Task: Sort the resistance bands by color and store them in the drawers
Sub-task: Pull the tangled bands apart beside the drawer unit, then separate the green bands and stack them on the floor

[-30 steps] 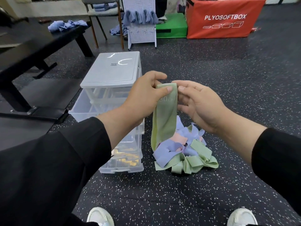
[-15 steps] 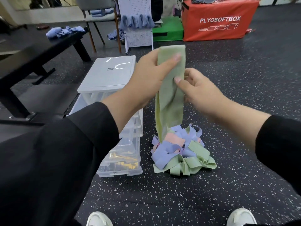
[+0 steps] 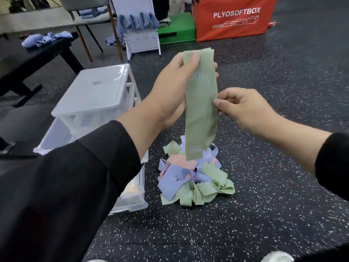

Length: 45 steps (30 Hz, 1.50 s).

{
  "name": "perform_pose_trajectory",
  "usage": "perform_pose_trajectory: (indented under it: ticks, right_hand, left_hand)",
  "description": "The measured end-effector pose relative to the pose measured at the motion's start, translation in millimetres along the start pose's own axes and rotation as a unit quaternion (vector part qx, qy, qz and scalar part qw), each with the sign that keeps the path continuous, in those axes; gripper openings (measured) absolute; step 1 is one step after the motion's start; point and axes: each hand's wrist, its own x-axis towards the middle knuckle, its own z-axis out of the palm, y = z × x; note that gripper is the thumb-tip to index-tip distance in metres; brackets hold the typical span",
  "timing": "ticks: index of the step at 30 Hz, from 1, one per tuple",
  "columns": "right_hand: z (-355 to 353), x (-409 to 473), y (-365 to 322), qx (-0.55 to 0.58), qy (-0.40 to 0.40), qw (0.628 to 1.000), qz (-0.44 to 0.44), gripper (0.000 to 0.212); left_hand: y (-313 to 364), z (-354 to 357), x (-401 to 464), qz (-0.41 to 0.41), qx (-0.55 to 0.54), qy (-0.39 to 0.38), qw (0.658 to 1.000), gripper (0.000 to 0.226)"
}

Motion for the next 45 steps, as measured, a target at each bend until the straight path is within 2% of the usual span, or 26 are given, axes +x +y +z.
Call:
perform_pose_trajectory:
  ticks: [3, 6, 8, 11, 16, 18, 20, 22, 26, 28, 32, 34, 38, 42, 44, 45]
  right_hand:
    - [0, -2, 20, 0.023, 0.008, 1.000, 0.001, 0.016]
    - [2, -7, 35, 0.083, 0.000, 0.996, 0.020, 0.012]
    - [3, -10, 48, 0.136, 0.006, 0.990, 0.026, 0.011]
    - [6, -17, 65, 0.196, 0.003, 0.980, 0.039, 0.004]
    - [5, -27, 92, 0.311, 0.016, 0.947, 0.076, 0.027]
    - [3, -28, 104, 0.283, 0.007, 0.955, 0.084, 0.029]
    - [6, -31, 119, 0.215, -0.008, 0.972, 0.098, 0.020]
    - [10, -36, 135, 0.192, -0.010, 0.973, 0.127, 0.020]
    - [5, -53, 162, 0.165, 0.010, 0.969, 0.181, 0.013]
    - [-5, -65, 180, 0.148, 0.022, 0.964, 0.220, 0.013]
    - [-16, -102, 223, 0.196, 0.029, 0.919, 0.341, 0.016]
    - [-19, -118, 244, 0.196, 0.036, 0.901, 0.385, 0.017]
    - [-18, -141, 275, 0.193, 0.052, 0.876, 0.440, 0.016]
    - [-11, -148, 299, 0.208, 0.081, 0.853, 0.471, 0.015]
    - [-12, -146, 310, 0.204, 0.079, 0.851, 0.477, 0.020]
    - [-12, -146, 316, 0.175, 0.065, 0.856, 0.483, 0.031]
  left_hand:
    - [-15, 10, 7, 0.029, 0.082, -0.010, 0.996, 0.034]
    - [-20, 21, 14, 0.074, 0.165, -0.031, 0.983, 0.021]
    - [-23, 30, 18, 0.083, 0.142, -0.042, 0.986, 0.013]
    - [-36, 41, 27, 0.057, 0.077, -0.028, 0.995, 0.019]
    - [-66, 57, 48, -0.008, -0.019, 0.015, 1.000, 0.029]
    - [-79, 61, 58, -0.026, -0.043, 0.008, 0.999, 0.022]
    - [-91, 66, 67, -0.052, -0.062, -0.002, 0.997, 0.017]
    - [-103, 73, 77, -0.075, -0.078, -0.007, 0.994, 0.016]
    - [-131, 91, 103, -0.128, -0.114, 0.002, 0.985, 0.030]
    - [-155, 101, 116, -0.176, -0.088, 0.000, 0.980, 0.034]
    - [-227, 120, 130, -0.237, 0.031, -0.042, 0.970, 0.012]
    - [-263, 131, 128, -0.266, 0.069, -0.064, 0.959, 0.015]
    - [-318, 152, 123, -0.318, 0.091, -0.066, 0.941, 0.020]
    - [-344, 165, 130, -0.338, 0.099, -0.095, 0.931, 0.009]
    - [-348, 166, 139, -0.338, 0.166, -0.137, 0.916, 0.038]
    - [-348, 164, 141, -0.328, 0.236, -0.151, 0.902, 0.047]
